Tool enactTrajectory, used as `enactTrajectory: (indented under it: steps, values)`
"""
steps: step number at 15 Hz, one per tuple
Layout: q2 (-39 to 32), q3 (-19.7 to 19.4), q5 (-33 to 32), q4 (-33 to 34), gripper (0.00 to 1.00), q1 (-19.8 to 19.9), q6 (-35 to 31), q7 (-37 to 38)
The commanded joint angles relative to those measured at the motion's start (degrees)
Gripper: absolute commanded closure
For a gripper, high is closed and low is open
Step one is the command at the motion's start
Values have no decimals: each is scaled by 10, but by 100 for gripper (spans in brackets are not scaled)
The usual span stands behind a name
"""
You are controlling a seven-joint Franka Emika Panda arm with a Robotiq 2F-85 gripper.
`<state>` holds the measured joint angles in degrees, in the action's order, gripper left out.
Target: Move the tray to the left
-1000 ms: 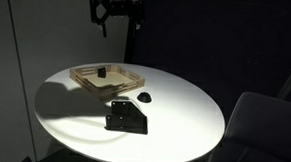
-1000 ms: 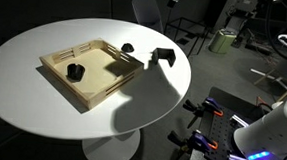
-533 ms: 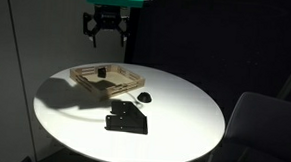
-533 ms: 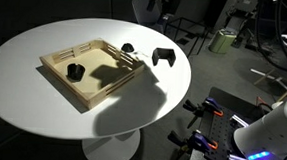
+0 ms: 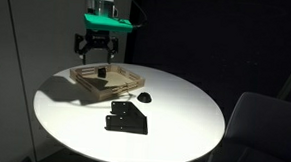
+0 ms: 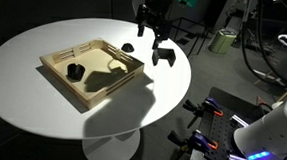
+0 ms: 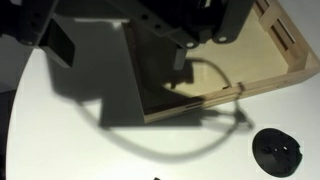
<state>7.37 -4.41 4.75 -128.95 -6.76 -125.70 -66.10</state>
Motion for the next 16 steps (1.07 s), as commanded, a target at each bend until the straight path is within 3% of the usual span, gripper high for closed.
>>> enactTrajectory:
  steps: [1, 16]
  values:
    - [-12, 21, 9, -17, 0, 6, -2, -32]
    - [-46, 50, -1, -71, 0, 15, 0, -36]
